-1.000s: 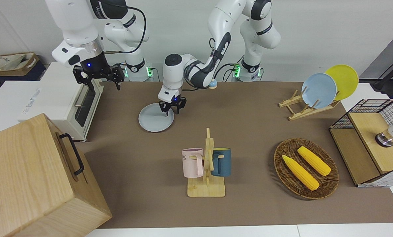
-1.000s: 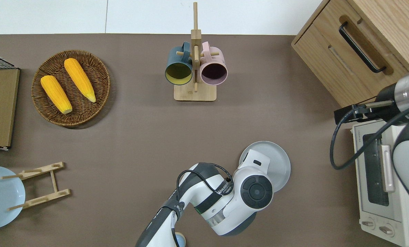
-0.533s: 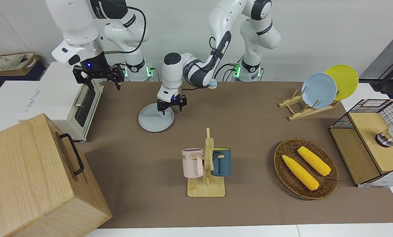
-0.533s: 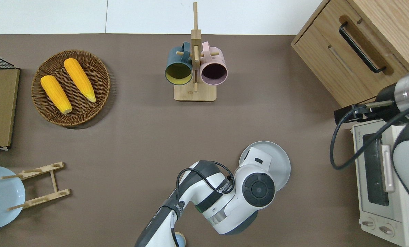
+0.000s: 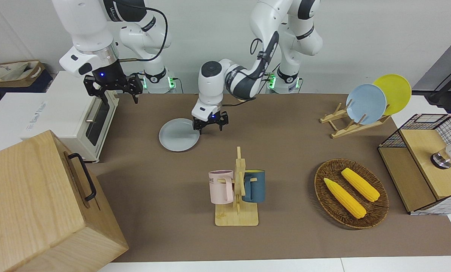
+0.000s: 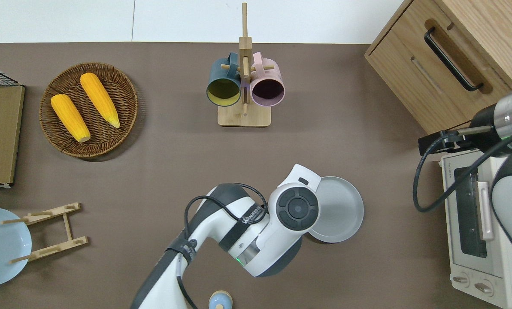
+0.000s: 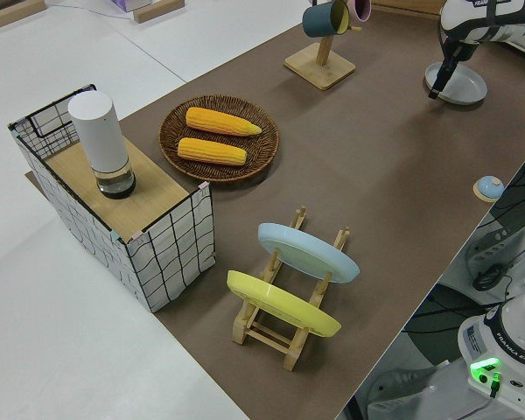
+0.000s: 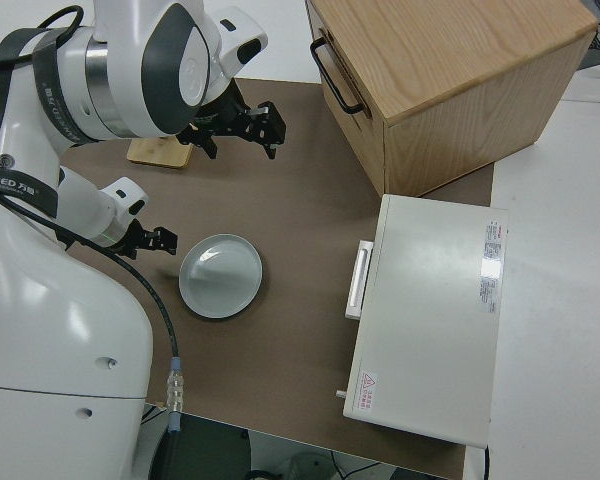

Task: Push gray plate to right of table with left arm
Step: 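Lift the left gripper off the plate and pull it back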

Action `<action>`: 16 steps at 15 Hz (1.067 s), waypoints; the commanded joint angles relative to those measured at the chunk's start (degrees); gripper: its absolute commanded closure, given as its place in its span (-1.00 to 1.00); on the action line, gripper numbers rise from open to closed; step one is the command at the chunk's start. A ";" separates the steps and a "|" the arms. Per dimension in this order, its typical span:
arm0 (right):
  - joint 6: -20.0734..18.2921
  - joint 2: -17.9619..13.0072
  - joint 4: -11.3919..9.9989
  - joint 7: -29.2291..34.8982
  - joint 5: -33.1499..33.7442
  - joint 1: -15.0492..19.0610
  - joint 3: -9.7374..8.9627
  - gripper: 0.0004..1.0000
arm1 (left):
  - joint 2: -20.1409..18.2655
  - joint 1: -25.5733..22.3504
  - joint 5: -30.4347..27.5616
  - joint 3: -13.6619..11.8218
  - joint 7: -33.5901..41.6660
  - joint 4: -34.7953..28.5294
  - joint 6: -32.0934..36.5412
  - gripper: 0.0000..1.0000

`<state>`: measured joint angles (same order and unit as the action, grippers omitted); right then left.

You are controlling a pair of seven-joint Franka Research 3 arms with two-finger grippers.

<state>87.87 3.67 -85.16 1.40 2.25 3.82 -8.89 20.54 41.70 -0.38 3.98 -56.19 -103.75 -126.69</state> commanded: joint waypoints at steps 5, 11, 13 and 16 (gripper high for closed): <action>-0.60 -0.34 0.08 0.18 -0.40 0.04 0.01 -0.97 | -14.64 -13.38 -5.60 0.15 20.65 -8.04 11.62 -0.98; -0.60 -0.34 0.08 0.18 -0.40 0.04 0.01 -0.97 | -18.78 -21.56 -5.69 0.06 31.12 -8.05 18.49 -0.99; -0.60 -0.34 0.08 0.18 -0.40 0.04 0.01 -0.97 | -19.66 -23.23 -5.25 0.06 32.80 -7.96 19.90 -0.99; -0.60 -0.34 0.08 0.18 -0.40 0.04 0.01 -0.97 | -20.97 -27.36 -4.99 -0.02 38.06 -7.34 21.57 -0.98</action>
<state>87.87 3.67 -85.16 1.40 2.25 3.82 -8.89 2.36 18.09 -4.91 3.57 -23.34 -109.93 -106.93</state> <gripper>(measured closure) 0.013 0.004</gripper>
